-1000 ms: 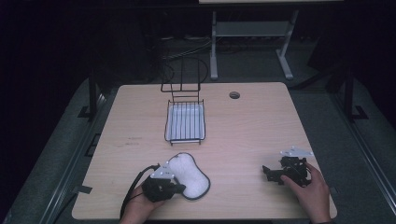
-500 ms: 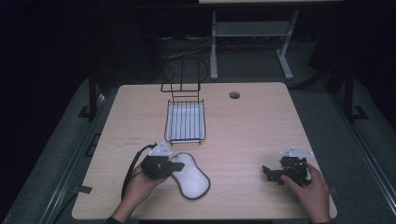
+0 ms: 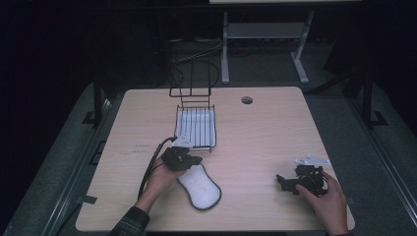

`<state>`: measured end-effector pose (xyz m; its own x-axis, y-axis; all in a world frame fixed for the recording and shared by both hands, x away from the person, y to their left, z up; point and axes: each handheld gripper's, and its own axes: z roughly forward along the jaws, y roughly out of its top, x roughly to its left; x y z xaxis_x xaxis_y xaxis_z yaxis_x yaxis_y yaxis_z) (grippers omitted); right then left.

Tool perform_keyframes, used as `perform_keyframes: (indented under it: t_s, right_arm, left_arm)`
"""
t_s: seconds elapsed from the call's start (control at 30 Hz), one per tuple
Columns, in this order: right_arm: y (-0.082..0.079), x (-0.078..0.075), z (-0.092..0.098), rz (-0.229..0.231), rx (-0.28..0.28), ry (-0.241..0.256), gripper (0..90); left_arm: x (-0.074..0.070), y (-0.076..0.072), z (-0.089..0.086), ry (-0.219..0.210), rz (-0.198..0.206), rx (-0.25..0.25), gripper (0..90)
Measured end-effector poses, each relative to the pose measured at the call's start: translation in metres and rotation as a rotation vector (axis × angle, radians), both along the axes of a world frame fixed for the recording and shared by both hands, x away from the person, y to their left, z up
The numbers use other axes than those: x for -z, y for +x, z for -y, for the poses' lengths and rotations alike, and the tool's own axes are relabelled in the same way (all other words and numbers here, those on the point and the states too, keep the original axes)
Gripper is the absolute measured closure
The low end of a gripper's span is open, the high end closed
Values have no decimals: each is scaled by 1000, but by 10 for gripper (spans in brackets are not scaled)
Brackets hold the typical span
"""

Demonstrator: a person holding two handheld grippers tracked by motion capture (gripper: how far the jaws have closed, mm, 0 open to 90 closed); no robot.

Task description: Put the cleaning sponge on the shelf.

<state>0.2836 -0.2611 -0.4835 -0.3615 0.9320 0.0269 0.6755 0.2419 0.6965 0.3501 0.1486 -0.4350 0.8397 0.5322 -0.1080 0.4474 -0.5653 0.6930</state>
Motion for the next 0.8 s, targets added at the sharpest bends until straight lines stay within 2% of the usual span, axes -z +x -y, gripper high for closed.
perform_keyframes:
  t_s: [0.23,0.37,0.5,0.8]
  right_arm:
    - [0,0,0,0,0,0,2]
    - [0,0,0,0,0,0,2]
    - [0,0,0,0,0,0,2]
    - [0,0,0,0,0,0,2]
  left_arm:
    - [11,5,0,47,-29,-13,898]
    - [12,7,-4,58,-33,-27,898]
    - [13,6,-8,47,-40,-41,898]
    - [13,2,-20,62,-41,-56,898]
